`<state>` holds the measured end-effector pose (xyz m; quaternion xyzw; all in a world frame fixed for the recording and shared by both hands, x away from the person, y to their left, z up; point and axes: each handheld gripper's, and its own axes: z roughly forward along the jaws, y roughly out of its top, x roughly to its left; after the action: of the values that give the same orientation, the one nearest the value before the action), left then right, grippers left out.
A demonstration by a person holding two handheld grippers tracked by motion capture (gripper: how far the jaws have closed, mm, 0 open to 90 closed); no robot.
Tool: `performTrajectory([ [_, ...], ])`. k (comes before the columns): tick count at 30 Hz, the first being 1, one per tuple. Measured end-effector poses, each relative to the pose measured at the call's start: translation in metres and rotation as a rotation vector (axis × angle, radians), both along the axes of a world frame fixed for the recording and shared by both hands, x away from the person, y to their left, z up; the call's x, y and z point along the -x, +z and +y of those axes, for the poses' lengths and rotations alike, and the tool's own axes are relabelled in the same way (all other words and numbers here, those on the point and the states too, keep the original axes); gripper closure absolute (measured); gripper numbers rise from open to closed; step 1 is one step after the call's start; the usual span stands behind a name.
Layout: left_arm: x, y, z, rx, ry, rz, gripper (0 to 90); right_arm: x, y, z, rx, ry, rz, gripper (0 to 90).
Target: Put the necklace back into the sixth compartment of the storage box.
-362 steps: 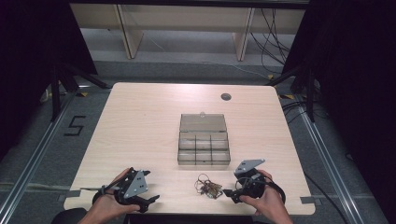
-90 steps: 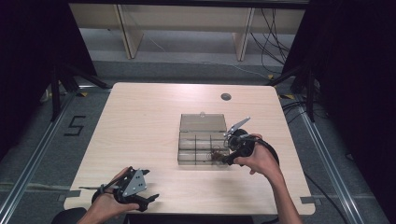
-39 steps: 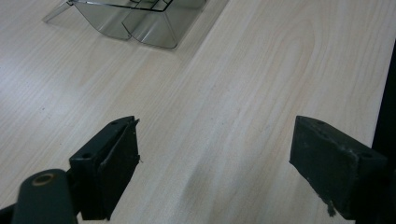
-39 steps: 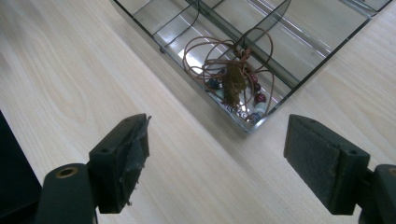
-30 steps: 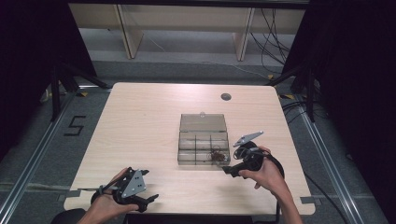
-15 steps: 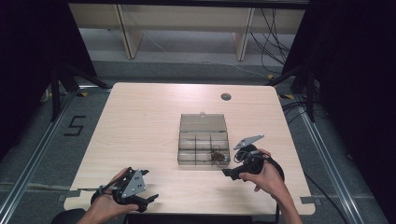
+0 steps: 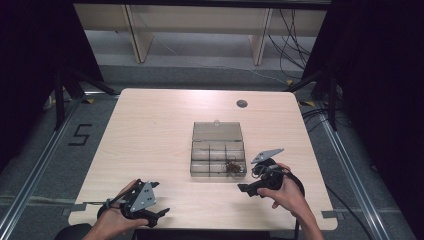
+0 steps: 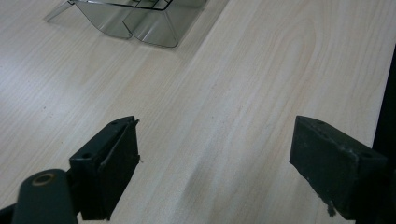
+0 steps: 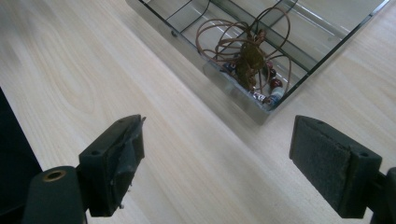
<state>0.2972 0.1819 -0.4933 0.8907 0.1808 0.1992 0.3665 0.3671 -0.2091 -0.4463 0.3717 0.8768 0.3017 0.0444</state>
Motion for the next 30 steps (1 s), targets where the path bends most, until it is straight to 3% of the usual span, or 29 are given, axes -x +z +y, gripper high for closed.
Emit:
performTrajectory([
  [1,0.0,0.0,0.0,0.001,0.0,0.0,15.0,0.0,-0.002,0.0,-0.014,-0.001,-0.014,18.7],
  [2,0.0,0.0,0.0,0.0,0.001,0.0,15.0,0.001,0.0,0.0,0.003,-0.02,0.009,18.7],
  [7,0.0,0.0,0.0,0.004,0.004,-0.001,15.0,0.003,-0.005,-0.002,0.002,0.007,-0.027,18.7],
  [8,0.0,0.0,0.0,0.004,0.004,0.0,15.0,0.005,-0.007,-0.002,-0.001,-0.027,-0.017,18.7],
  [11,0.0,0.001,0.0,-0.002,0.005,0.002,15.0,0.007,-0.005,-0.003,0.002,-0.026,0.003,18.7],
  [14,0.0,0.0,0.0,-0.003,0.01,-0.002,15.0,0.006,-0.008,-0.006,-0.011,-0.007,-0.034,19.3],
  [16,-0.001,0.001,0.001,-0.018,0.006,-0.013,15.0,0.008,-0.008,-0.006,-0.016,-0.018,-0.019,19.4],
  [20,0.0,0.0,0.0,-0.019,0.009,-0.006,15.0,0.009,-0.009,-0.009,-0.021,-0.02,-0.036,19.5],
  [21,-0.001,0.0,0.0,-0.009,0.0,-0.001,15.0,0.009,-0.01,-0.01,-0.016,-0.011,-0.054,19.5],
  [22,-0.001,0.0,0.0,-0.01,0.001,-0.001,15.0,0.01,-0.009,-0.011,-0.023,-0.021,-0.032,19.5],
  [23,-0.001,0.0,0.0,-0.009,0.001,-0.002,15.0,0.01,-0.012,-0.011,-0.029,-0.018,-0.061,19.6],
  [25,0.0,0.0,0.0,-0.009,0.001,-0.002,15.0,0.01,-0.012,-0.013,-0.023,-0.006,-0.051,20.1],
  [26,0.0,0.0,0.0,-0.009,0.001,-0.002,15.0,0.011,-0.012,-0.012,-0.048,-0.031,-0.043,20.1],
  [27,0.0,0.0,0.0,0.001,0.003,0.0,15.0,0.011,-0.011,-0.013,-0.032,-0.022,-0.037,20.1],
  [30,0.0,0.0,0.0,0.006,0.004,-0.005,15.0,0.012,-0.013,-0.015,-0.044,-0.024,-0.049,20.1],
])
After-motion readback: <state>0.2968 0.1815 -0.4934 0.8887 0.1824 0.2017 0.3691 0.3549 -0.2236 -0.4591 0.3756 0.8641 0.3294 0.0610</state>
